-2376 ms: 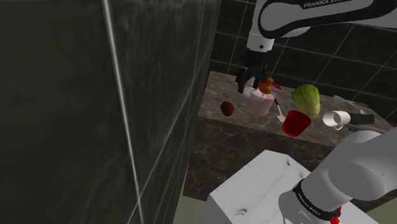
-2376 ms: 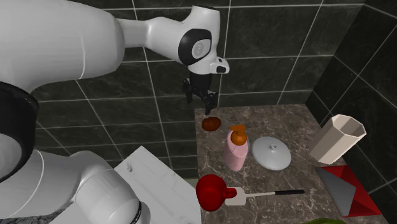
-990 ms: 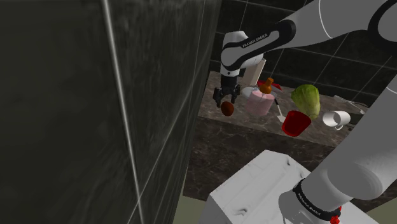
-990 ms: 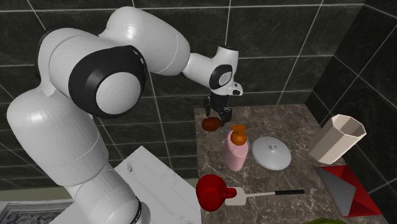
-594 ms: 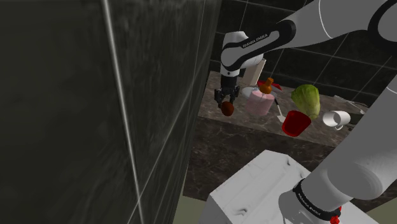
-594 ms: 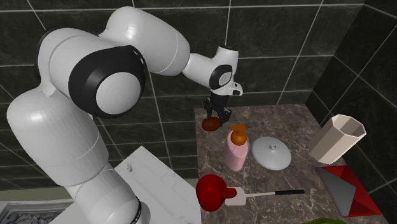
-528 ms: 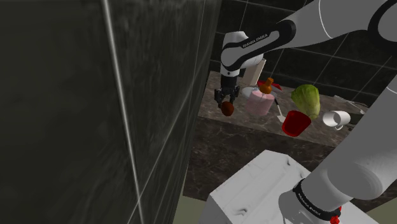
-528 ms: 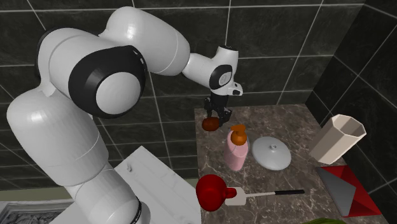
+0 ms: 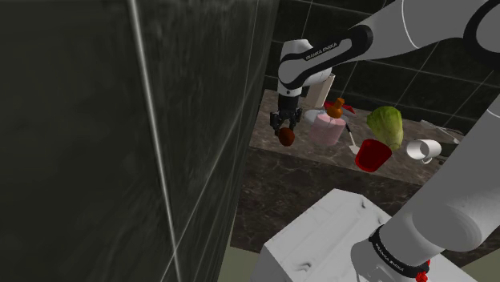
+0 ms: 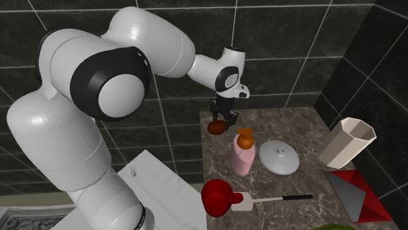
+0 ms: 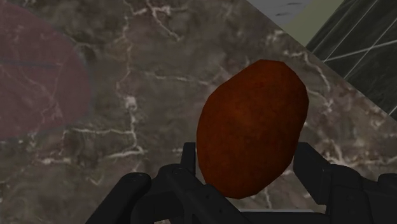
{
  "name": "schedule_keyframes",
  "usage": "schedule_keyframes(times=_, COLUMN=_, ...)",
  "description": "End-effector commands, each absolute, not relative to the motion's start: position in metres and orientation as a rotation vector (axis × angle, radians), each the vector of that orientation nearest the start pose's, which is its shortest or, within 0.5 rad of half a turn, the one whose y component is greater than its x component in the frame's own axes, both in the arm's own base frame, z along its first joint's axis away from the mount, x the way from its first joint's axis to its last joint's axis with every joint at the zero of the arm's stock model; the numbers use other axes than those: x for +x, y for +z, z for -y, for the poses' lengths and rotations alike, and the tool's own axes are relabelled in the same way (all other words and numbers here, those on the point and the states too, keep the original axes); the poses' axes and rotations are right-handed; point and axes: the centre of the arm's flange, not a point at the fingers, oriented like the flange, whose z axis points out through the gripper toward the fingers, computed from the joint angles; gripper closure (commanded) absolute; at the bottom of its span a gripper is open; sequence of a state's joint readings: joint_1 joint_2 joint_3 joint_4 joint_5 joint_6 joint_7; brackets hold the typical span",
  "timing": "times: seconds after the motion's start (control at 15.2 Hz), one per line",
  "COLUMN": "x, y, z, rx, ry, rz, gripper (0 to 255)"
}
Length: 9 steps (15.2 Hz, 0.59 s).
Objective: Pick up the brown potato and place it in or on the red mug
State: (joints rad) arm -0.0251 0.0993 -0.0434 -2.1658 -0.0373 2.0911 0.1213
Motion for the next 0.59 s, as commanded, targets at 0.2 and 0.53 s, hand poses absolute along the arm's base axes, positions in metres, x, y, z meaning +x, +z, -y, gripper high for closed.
schedule_keyframes(times=0.2, x=0.528, y=0.357, z=0.037, rx=-3.158, ry=0.278, rz=-0.266, gripper=255)
schedule_keyframes(times=0.53, x=0.528, y=0.383, z=0.037, rx=-3.158, ry=0.278, rz=-0.266, gripper=255)
